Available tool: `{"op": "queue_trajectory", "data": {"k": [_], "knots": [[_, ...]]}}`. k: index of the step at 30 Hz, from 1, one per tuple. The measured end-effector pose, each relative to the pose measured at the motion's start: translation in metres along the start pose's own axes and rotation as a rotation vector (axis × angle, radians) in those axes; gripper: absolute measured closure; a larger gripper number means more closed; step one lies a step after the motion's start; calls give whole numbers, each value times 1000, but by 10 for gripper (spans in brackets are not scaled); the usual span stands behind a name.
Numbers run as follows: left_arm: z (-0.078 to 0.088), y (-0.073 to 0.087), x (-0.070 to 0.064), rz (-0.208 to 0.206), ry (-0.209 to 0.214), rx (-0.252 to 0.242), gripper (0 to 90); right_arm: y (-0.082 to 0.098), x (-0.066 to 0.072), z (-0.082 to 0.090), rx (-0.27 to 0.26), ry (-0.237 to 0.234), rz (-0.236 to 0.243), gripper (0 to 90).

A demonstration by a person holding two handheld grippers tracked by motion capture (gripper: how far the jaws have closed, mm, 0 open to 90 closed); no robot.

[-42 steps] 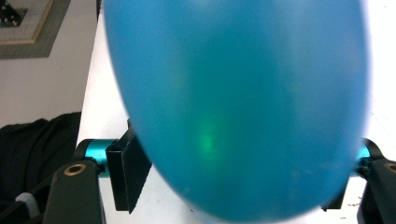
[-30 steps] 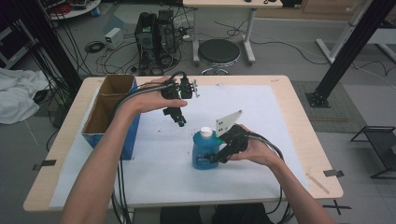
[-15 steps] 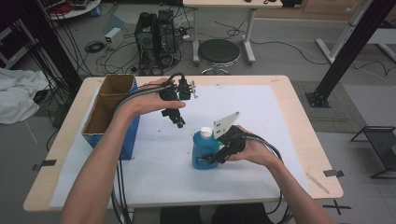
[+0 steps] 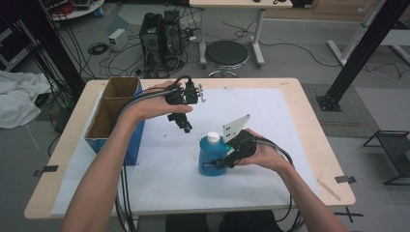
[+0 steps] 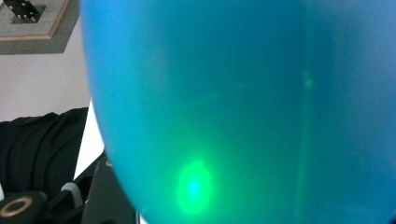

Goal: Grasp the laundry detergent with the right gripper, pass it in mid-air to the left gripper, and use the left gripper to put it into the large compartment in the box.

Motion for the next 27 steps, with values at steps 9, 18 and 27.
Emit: {"op": "queue_trajectory", "data": {"k": [9, 18, 27], "knots": [[7, 0, -4, -5, -9, -24, 211, -1, 0, 0, -1, 3, 8, 445], [23, -2, -9, -6, 2, -80, 211, -4, -8, 15, 3, 37, -47, 447], [43, -19, -28, -58, 40, -140, 211, -25, -21, 33, -48, 26, -25, 446]]}}
Point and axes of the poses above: each handheld gripper's, and its own axes: z roughly backward along the jaws, y roughly out of its underside, x roughly to its left, the point moved 1 cm from there along -z, roughly forward along the jaws, and after that the axes turned 15 degrees about -x, right-handed, at the moved point
